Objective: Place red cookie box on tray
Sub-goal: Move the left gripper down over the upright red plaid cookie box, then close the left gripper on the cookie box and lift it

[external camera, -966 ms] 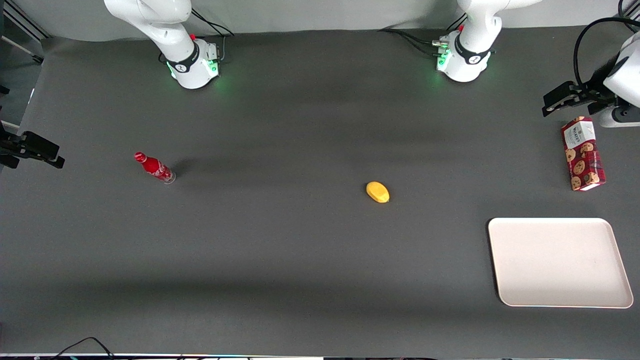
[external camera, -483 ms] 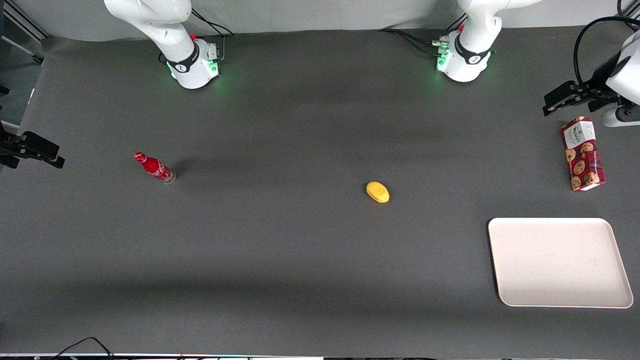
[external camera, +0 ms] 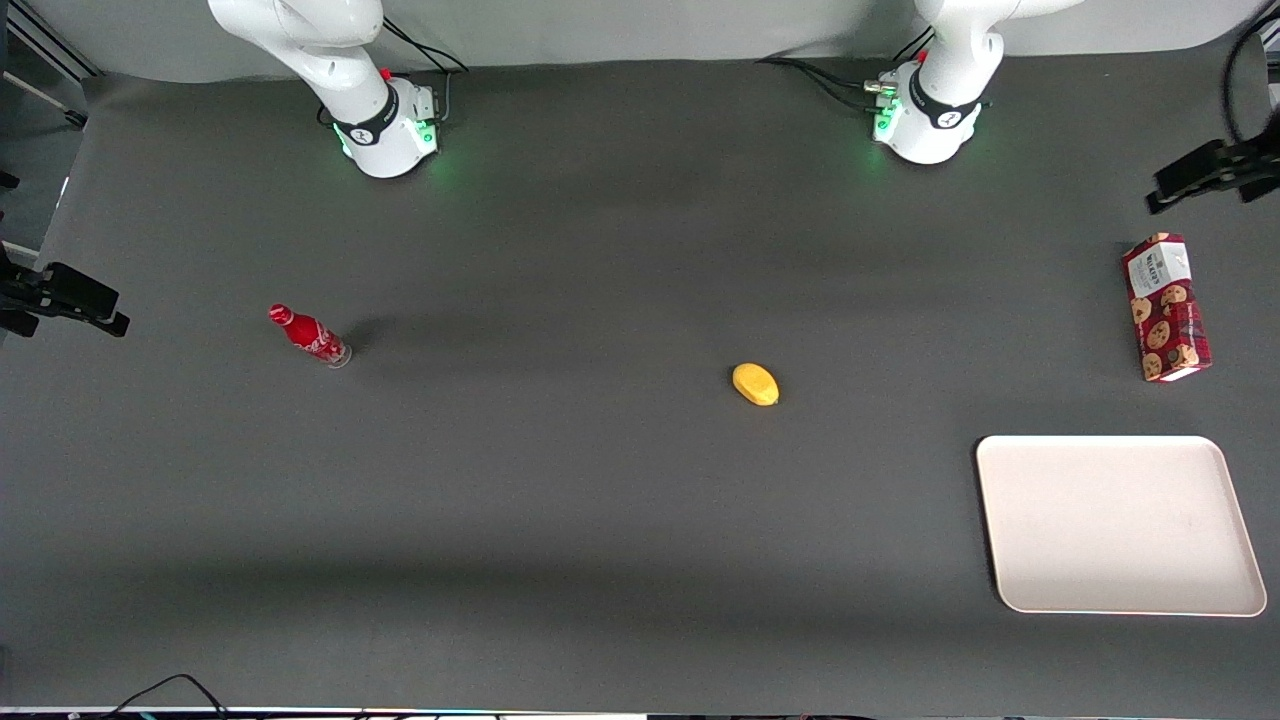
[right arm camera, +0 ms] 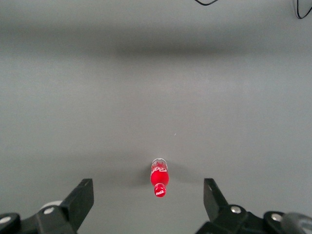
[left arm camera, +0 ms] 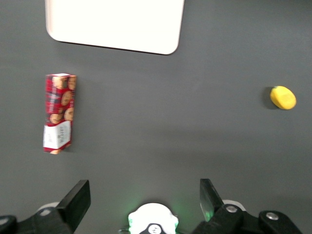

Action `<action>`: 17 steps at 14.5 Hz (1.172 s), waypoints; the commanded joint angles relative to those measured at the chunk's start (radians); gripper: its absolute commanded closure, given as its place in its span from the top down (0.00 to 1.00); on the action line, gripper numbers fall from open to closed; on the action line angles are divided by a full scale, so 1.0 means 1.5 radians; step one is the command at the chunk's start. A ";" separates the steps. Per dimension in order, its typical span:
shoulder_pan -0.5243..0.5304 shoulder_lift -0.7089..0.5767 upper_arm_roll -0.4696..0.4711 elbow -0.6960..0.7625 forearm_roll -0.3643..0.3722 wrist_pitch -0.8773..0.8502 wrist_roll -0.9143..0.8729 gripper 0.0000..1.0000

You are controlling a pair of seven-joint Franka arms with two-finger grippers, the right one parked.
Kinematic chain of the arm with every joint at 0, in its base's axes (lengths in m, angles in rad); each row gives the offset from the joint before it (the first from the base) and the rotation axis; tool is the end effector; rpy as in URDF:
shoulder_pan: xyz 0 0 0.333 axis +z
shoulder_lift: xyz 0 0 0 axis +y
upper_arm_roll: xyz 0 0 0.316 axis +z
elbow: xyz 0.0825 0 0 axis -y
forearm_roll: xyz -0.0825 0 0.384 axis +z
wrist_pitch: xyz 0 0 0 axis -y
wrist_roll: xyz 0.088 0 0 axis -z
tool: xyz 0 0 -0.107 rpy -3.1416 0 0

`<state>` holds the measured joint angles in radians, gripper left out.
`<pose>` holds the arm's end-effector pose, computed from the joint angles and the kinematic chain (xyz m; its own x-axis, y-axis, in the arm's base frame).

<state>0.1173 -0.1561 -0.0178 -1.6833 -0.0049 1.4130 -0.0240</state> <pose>0.4854 0.0471 0.6408 0.9859 0.1223 -0.1140 0.1230 -0.9924 -0.0006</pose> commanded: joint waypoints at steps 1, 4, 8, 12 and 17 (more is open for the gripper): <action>0.004 0.005 0.080 0.018 0.044 -0.018 0.114 1.00; 0.004 0.041 0.170 0.023 0.068 -0.001 0.241 1.00; 0.005 0.129 0.248 -0.024 0.104 0.141 0.380 1.00; 0.007 0.186 0.291 -0.161 0.095 0.340 0.471 1.00; 0.018 0.284 0.313 -0.275 0.060 0.552 0.557 1.00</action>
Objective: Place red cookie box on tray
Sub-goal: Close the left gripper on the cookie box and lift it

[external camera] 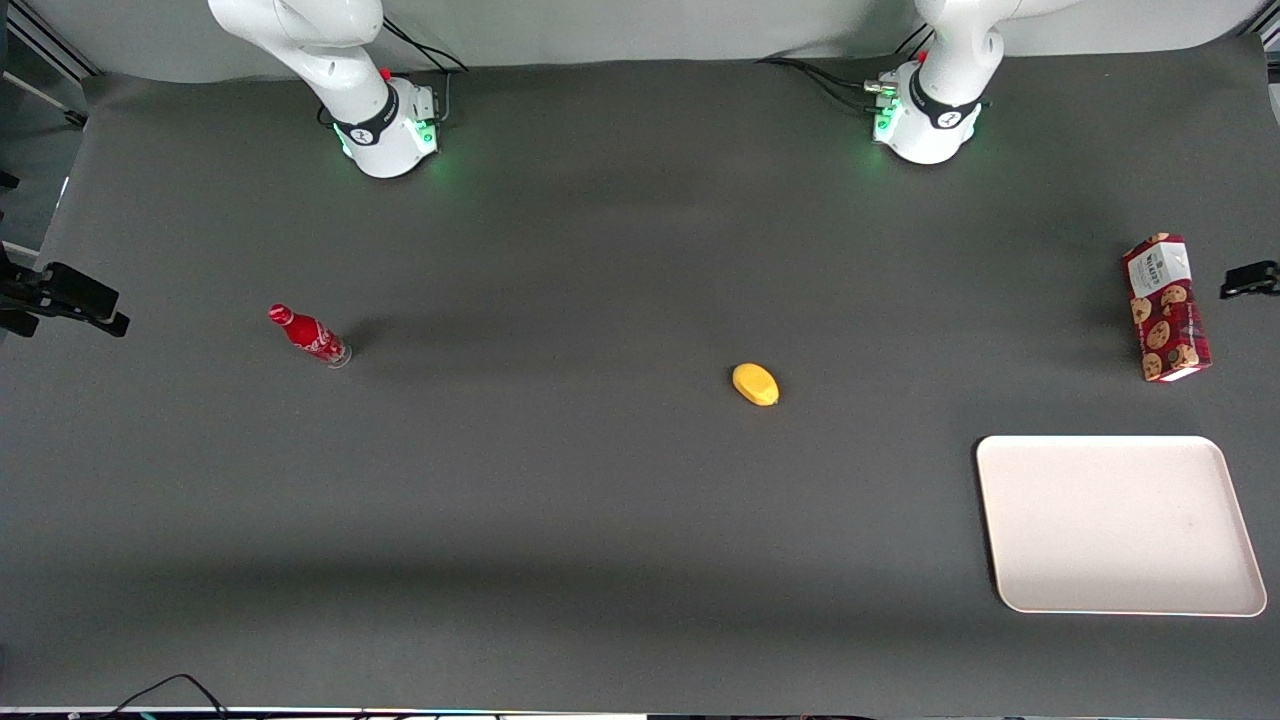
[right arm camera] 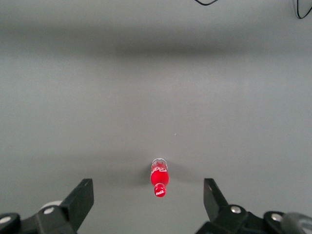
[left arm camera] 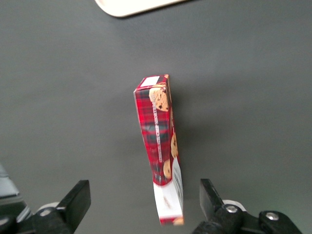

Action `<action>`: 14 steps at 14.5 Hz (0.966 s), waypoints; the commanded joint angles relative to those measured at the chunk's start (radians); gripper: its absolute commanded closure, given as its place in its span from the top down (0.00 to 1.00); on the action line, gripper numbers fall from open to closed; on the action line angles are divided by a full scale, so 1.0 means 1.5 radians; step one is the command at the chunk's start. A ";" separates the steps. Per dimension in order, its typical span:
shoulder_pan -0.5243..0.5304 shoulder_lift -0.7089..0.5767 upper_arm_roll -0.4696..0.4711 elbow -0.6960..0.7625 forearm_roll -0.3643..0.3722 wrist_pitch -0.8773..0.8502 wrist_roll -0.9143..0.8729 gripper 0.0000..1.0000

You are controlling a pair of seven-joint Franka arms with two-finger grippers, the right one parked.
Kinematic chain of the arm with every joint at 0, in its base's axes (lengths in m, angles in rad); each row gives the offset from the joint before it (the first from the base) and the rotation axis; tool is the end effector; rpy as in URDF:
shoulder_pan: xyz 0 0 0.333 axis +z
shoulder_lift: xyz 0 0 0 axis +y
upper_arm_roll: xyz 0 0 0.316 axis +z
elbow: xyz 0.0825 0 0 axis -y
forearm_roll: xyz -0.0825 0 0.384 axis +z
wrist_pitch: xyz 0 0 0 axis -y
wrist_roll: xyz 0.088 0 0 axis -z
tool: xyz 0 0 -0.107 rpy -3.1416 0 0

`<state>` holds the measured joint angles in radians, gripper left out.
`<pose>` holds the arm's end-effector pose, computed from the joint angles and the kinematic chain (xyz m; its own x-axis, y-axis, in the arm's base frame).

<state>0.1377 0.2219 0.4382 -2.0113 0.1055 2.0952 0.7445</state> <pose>0.4840 0.3124 0.3463 0.9527 -0.2189 -0.2110 -0.2334 -0.9713 -0.0460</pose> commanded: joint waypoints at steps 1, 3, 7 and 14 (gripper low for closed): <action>0.008 0.041 0.010 -0.077 -0.014 0.130 0.045 1.00; 0.010 0.046 0.014 -0.124 -0.016 0.187 0.045 1.00; 0.018 0.074 0.014 -0.188 -0.033 0.304 0.046 0.56; 0.023 0.076 0.022 -0.185 -0.049 0.293 0.046 0.00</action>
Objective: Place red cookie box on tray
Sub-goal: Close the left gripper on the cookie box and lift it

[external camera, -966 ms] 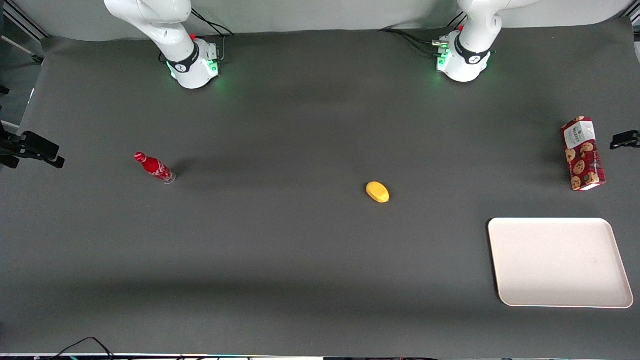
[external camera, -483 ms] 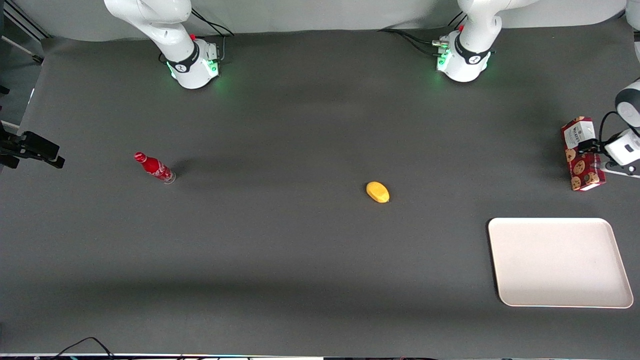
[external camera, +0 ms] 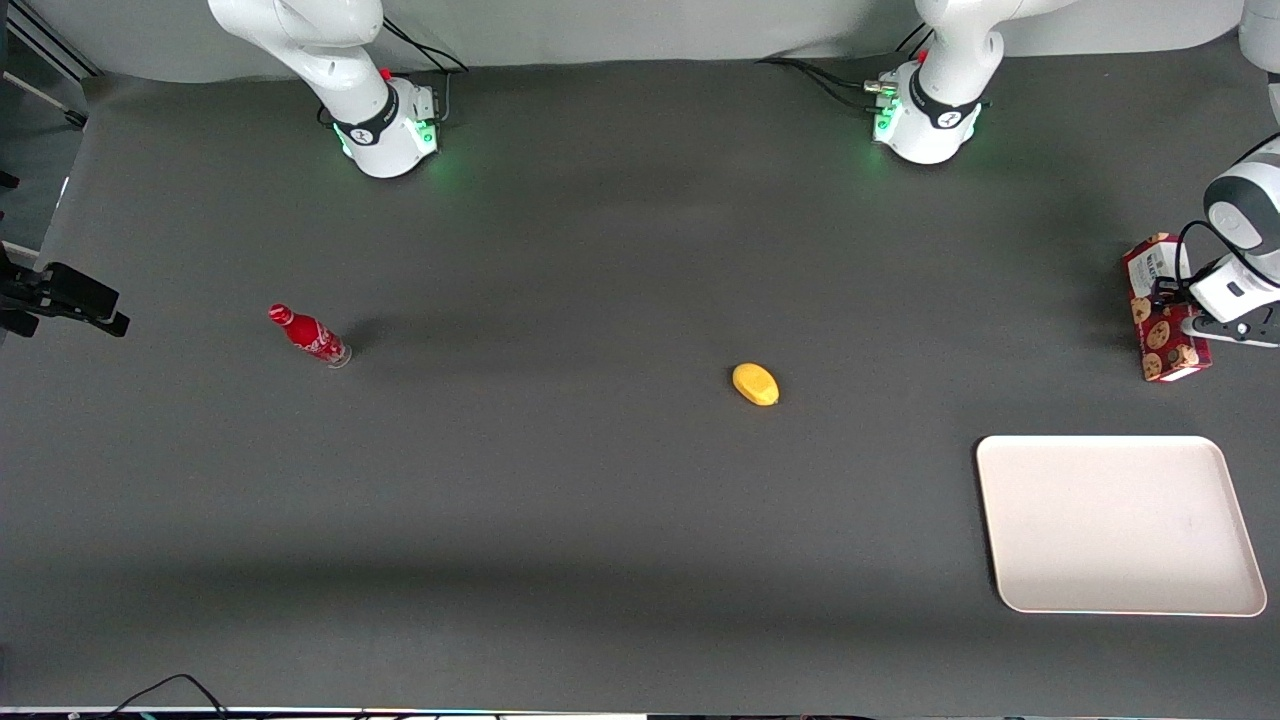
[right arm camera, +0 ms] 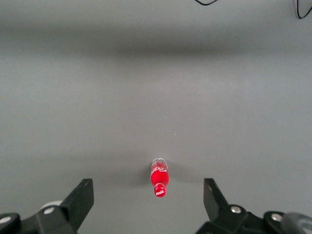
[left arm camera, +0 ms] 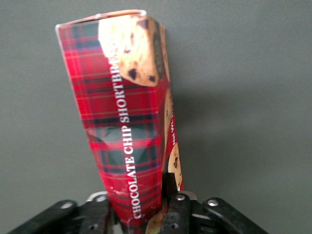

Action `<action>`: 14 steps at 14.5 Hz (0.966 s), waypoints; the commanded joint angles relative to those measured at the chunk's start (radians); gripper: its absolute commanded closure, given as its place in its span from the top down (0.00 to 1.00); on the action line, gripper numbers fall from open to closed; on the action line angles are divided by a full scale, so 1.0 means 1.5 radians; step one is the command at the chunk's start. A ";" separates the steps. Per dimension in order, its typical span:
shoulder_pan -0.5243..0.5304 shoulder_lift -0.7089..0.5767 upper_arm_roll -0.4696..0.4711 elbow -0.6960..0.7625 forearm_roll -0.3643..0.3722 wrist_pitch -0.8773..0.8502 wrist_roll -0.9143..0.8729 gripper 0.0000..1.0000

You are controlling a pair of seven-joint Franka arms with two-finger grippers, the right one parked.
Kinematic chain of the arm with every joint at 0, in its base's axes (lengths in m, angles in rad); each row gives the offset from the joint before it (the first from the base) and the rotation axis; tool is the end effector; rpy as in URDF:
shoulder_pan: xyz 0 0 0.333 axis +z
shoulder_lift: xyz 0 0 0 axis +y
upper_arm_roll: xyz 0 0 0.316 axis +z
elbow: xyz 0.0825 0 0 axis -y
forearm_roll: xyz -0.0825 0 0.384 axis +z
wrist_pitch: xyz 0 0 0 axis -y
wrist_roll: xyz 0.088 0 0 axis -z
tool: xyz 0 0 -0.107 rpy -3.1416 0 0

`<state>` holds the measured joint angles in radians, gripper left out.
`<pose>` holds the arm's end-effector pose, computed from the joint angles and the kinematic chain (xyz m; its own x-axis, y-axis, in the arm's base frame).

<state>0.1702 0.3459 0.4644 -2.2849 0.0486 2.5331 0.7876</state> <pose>0.4207 0.3164 0.2118 0.9639 -0.2016 -0.1740 -0.2172 -0.9732 -0.0755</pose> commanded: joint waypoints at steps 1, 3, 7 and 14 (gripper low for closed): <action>0.002 -0.009 0.005 0.000 -0.013 -0.002 0.016 0.00; -0.001 -0.013 0.005 0.022 -0.038 -0.042 0.016 0.00; -0.006 -0.036 0.015 0.177 -0.046 -0.290 -0.006 0.00; -0.012 -0.039 0.006 0.407 -0.039 -0.476 -0.077 0.00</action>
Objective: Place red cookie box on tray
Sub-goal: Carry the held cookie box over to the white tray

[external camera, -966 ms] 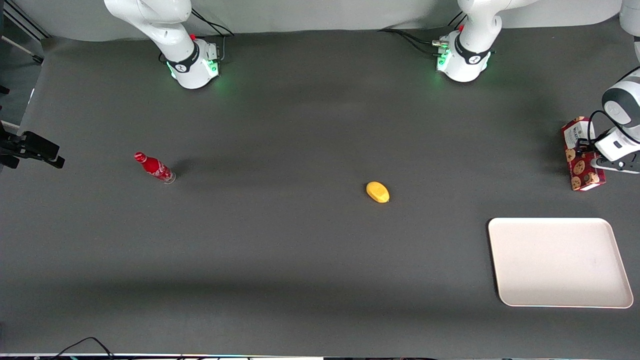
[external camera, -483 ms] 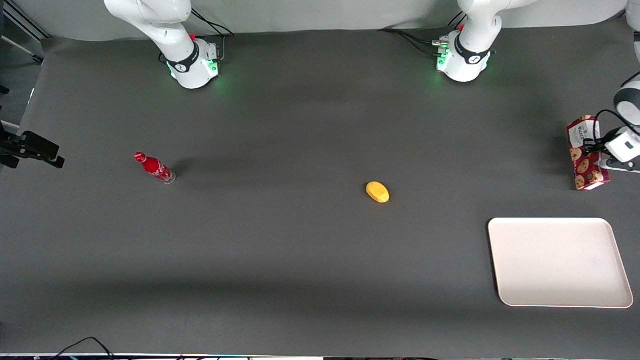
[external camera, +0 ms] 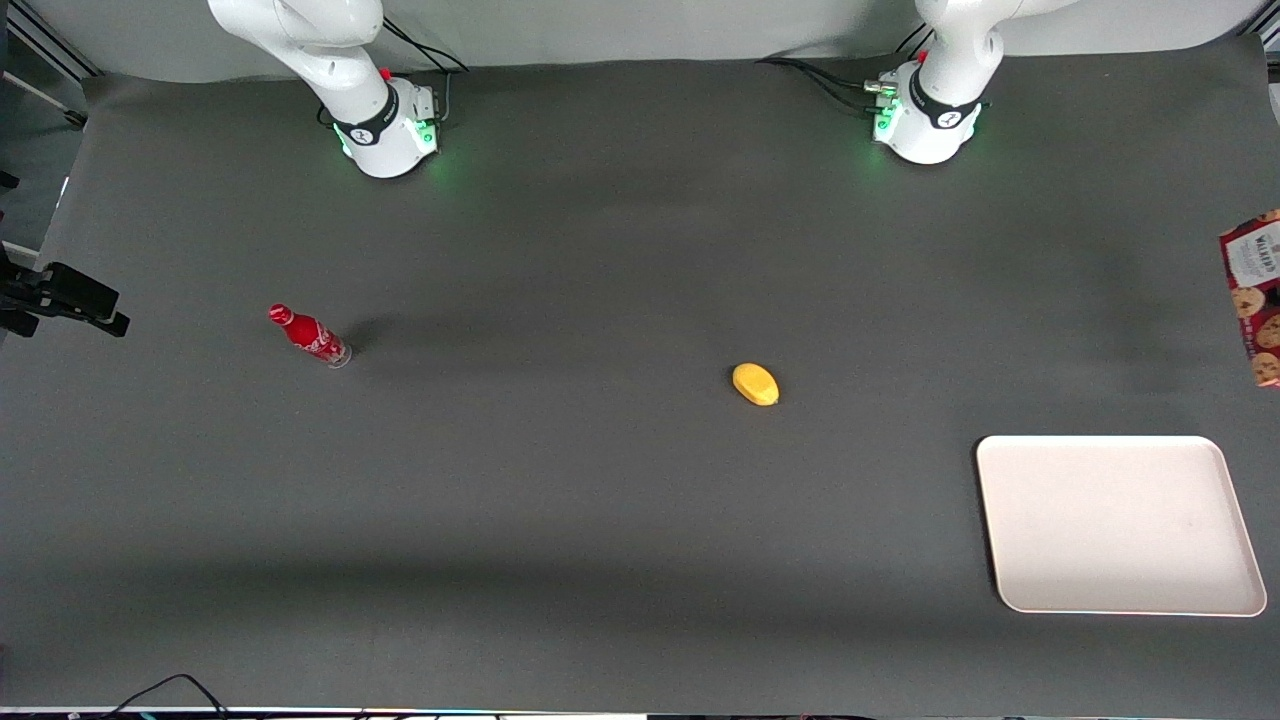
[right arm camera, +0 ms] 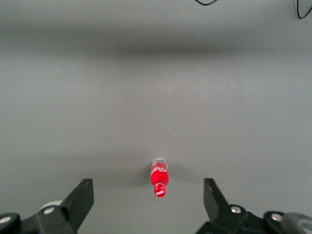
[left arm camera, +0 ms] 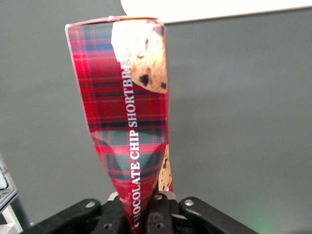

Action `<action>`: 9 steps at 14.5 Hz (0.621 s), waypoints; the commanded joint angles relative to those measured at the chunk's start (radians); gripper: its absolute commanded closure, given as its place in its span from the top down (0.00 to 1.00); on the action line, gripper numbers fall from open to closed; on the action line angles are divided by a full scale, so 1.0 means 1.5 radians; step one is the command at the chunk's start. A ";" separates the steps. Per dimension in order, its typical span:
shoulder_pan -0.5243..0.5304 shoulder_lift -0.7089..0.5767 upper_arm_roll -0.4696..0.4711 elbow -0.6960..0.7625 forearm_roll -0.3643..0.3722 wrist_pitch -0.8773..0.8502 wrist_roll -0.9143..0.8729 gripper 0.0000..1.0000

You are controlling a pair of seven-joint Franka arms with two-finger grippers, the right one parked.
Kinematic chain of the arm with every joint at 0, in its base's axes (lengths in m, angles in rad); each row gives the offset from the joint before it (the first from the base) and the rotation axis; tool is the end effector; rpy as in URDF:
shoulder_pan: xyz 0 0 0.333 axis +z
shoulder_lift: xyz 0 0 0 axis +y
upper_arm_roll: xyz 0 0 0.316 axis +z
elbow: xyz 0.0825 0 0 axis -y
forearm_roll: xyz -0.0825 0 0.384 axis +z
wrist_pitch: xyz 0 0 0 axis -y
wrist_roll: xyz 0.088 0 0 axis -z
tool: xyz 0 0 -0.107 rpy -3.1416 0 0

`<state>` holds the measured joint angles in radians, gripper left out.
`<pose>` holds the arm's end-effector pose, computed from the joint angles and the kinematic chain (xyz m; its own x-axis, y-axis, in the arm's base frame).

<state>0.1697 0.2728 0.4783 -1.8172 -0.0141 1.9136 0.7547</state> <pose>0.4931 0.3511 0.3926 0.9775 -0.1067 -0.1820 -0.1052 -0.9943 0.0179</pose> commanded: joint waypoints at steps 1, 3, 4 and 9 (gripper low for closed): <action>-0.015 0.022 -0.012 0.135 0.003 -0.076 -0.065 0.00; -0.015 0.065 -0.027 0.234 0.003 -0.110 -0.080 0.00; -0.014 0.096 -0.028 0.284 0.001 -0.121 -0.078 0.00; -0.012 0.292 -0.043 0.493 -0.011 -0.119 -0.075 0.00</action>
<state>0.1467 0.4910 0.4147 -1.3269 -0.0160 1.7647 0.6505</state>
